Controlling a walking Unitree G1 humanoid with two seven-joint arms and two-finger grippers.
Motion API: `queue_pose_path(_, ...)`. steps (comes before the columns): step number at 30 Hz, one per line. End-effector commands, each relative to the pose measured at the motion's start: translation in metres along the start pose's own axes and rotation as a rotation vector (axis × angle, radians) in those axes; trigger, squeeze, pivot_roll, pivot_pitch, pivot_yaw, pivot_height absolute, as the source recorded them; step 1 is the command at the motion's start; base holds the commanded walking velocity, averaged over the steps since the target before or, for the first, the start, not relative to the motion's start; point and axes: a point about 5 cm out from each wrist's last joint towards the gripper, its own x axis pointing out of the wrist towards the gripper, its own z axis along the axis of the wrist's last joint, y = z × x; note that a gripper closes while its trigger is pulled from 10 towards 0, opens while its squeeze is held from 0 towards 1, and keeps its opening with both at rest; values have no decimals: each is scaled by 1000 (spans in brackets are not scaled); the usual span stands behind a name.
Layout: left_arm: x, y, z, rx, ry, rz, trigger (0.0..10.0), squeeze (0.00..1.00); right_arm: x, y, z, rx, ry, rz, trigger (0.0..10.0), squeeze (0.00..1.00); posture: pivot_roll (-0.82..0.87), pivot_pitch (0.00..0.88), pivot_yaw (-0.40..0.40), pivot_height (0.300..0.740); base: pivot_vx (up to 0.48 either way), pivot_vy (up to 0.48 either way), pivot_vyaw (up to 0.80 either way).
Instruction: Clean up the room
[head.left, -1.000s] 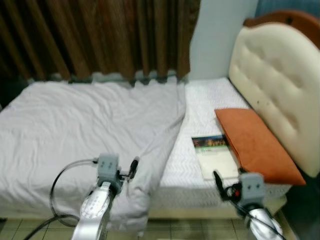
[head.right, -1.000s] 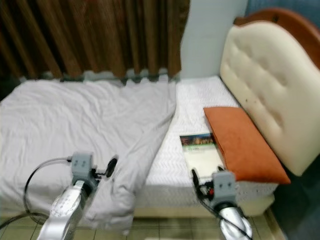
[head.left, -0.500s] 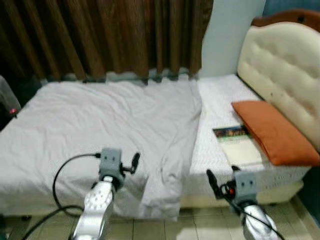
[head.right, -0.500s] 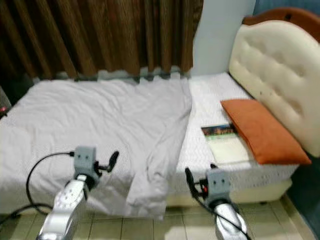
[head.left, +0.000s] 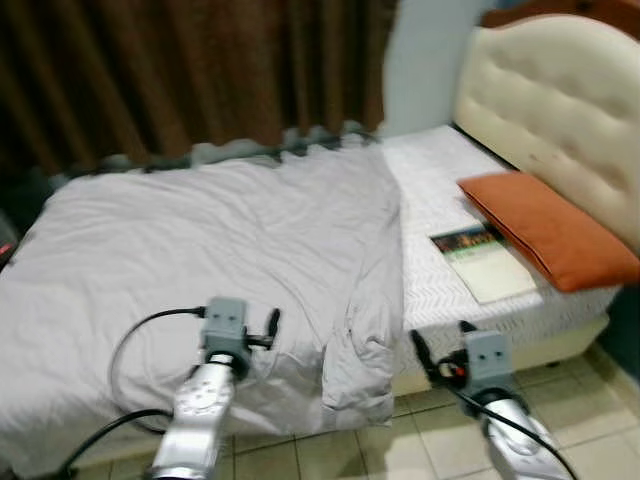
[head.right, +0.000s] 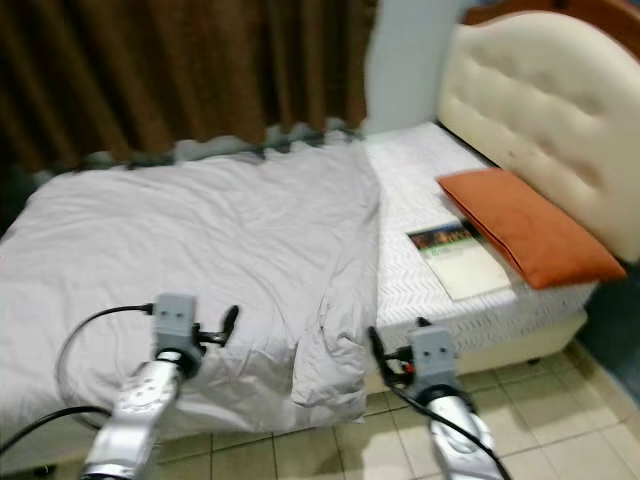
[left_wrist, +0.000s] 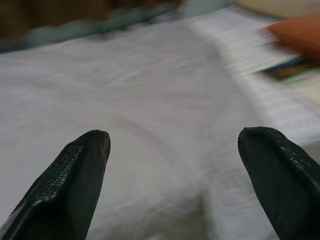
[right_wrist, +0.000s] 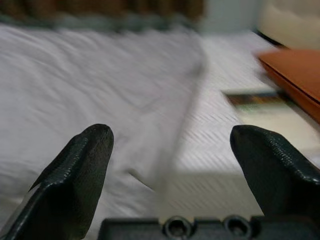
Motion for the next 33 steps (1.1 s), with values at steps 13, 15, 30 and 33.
queue_pose_path(13, 6, 20, -11, -67, 63, 84, 10000, 0, 6, 10, 4, -8, -18, 41, 10000, 0, -106, 14, 54, 740, 110, 81, -308)
queue_pose_path(15, 6, 23, -14, -82, 66, 106, 10000, 0, 5, 9, 4, -16, -10, 52, 10000, 0, -111, 21, 40, 740, 0, -429, 0)
queue_pose_path(30, 6, 10, -17, -117, 50, 94, 10000, 0, 6, 8, 4, -39, 14, 109, 10000, 0, -112, 42, 7, 740, 159, -405, 0)
queue_pose_path(33, 5, 14, -16, -89, 44, 106, 10000, 0, 7, 9, 4, -29, 9, 109, 10000, 0, -108, 40, 13, 740, 362, -309, 0)
